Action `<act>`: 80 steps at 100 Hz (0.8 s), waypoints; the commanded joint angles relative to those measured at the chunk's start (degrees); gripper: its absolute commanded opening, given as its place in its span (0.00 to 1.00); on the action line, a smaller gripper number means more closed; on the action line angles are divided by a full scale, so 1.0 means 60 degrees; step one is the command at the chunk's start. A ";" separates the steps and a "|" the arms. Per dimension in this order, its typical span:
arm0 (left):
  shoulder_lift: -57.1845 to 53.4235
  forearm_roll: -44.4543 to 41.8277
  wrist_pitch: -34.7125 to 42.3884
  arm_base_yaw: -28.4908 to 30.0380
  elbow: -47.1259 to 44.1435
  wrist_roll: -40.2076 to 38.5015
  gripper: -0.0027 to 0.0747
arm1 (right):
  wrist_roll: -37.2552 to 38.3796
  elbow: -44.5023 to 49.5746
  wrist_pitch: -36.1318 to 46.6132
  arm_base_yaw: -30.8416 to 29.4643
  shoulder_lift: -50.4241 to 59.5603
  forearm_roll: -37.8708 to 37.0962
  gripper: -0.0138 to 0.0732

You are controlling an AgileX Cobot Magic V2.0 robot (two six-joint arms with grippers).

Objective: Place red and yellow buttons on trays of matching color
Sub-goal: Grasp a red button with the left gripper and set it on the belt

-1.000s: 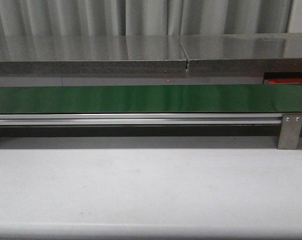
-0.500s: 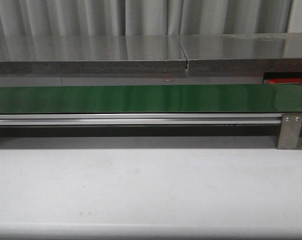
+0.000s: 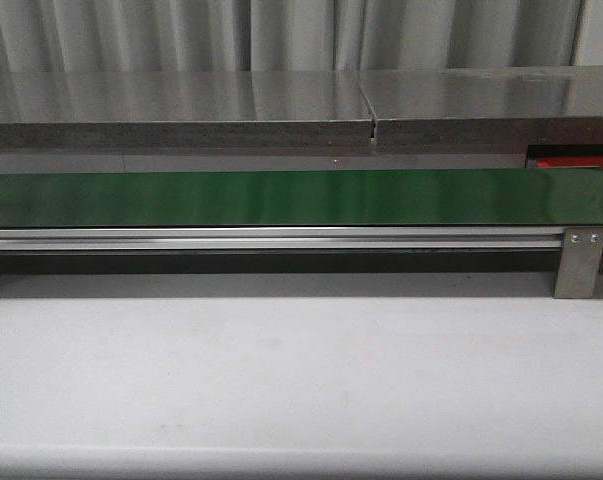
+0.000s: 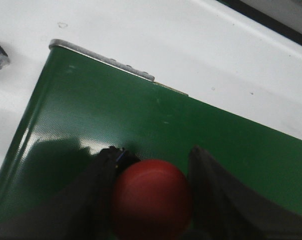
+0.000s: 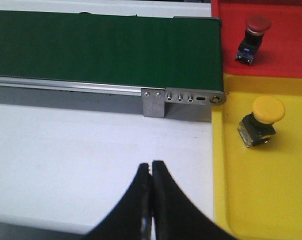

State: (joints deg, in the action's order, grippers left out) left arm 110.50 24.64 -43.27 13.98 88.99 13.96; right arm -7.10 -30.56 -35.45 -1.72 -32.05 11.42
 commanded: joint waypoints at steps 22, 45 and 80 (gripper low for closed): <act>-0.0512 0.0290 0.0187 -0.0051 0.0307 0.0023 0.62 | -0.0080 -0.0240 0.0622 0.0001 0.0010 0.0084 0.08; -0.0598 0.0349 0.0187 -0.0051 0.0313 0.0047 0.84 | -0.0080 -0.0240 0.0622 0.0001 0.0010 0.0084 0.08; -0.1372 0.0386 0.0025 -0.0051 0.0738 0.0240 0.84 | -0.0080 -0.0240 0.0614 0.0001 0.0010 0.0084 0.08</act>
State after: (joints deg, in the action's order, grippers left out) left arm 106.79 25.11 -44.32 13.96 90.11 15.07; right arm -7.10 -30.56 -35.45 -1.72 -32.05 11.42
